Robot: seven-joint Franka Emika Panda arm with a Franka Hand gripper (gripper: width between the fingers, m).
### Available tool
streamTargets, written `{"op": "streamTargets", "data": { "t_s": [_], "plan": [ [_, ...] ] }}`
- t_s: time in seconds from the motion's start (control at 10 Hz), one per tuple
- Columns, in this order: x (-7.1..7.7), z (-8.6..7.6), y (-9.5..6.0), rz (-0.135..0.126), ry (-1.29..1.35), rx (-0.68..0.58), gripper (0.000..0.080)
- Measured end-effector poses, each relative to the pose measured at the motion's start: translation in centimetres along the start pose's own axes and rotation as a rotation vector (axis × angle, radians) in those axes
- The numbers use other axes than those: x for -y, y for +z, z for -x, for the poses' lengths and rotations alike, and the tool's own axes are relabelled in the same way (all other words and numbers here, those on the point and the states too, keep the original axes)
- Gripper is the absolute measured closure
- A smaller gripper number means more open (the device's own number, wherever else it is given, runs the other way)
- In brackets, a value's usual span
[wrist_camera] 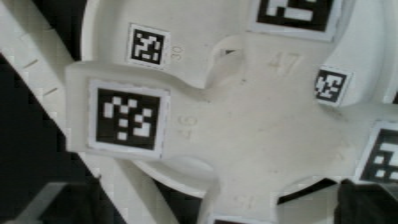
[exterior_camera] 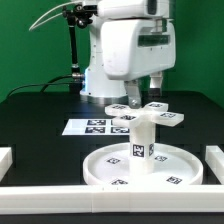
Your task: Assemble round table
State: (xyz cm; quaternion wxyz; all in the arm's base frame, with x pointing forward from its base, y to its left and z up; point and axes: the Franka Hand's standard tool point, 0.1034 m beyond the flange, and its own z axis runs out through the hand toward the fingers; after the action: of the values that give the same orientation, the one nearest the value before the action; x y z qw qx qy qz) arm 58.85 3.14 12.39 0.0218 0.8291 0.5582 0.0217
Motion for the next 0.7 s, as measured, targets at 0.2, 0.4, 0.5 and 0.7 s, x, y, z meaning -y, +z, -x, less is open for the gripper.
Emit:
{"op": "streamTargets", "data": {
  "t_s": [0.2,0.4,0.5,0.7],
  "plan": [
    [0.26,-0.01,-0.06,0.002,-0.128,0.009,0.0150],
    [0.12,0.40,0.05,0.003,-0.256,0.021,0.0150],
    [0.08,0.49,0.06,0.002,-0.298,0.021,0.0150],
    [0.20,0.81,0.09,0.002,-0.410,0.031,0.0150]
  ]
}}
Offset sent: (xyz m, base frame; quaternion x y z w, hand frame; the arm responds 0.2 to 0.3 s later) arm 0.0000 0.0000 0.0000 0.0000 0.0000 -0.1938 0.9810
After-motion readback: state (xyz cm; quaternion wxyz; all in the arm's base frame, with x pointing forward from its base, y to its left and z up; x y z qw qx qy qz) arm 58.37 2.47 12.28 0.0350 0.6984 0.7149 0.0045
